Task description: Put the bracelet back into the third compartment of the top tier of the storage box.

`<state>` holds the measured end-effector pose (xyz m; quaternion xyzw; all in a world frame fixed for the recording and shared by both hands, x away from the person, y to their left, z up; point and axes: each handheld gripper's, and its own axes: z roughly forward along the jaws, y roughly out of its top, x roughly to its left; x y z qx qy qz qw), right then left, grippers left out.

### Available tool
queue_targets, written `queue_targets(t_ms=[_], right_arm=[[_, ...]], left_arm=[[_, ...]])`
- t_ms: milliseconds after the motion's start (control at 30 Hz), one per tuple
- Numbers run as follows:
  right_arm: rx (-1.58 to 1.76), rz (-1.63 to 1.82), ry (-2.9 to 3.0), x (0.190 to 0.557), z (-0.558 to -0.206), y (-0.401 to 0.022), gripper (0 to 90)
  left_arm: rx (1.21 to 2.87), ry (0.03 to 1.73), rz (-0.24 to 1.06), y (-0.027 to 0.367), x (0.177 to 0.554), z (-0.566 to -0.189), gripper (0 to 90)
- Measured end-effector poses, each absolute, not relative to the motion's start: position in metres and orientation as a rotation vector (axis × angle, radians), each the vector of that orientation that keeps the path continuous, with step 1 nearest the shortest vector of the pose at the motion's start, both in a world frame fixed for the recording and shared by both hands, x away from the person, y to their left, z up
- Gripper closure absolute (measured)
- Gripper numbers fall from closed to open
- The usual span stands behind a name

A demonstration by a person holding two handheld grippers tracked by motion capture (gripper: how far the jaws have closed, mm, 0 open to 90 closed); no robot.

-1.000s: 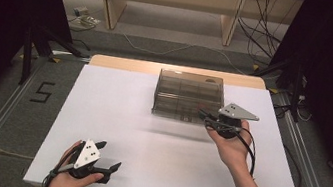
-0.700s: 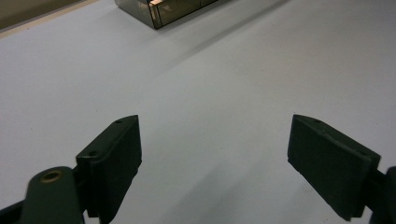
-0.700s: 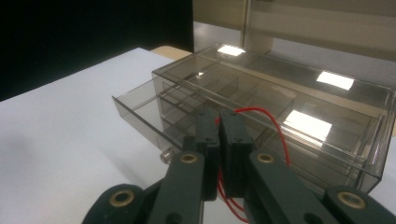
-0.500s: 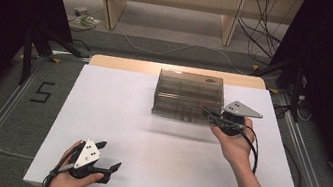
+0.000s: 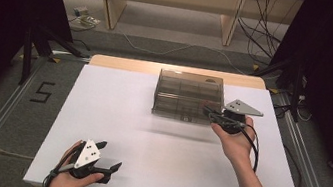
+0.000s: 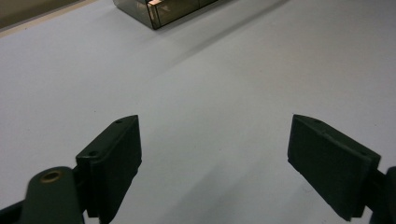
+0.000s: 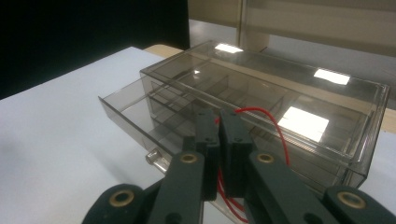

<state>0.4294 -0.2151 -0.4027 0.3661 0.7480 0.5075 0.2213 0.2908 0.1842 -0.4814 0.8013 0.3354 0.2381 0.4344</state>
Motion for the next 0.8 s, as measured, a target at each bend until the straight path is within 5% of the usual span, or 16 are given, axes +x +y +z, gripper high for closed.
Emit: queue_targets(t_ms=[800], right_arm=[[1.039,1.36,2.071,0.444,-0.414,-0.222,87.1]], left_arm=[[1.987,0.84,0.588,0.185,0.291,-0.481,17.4]])
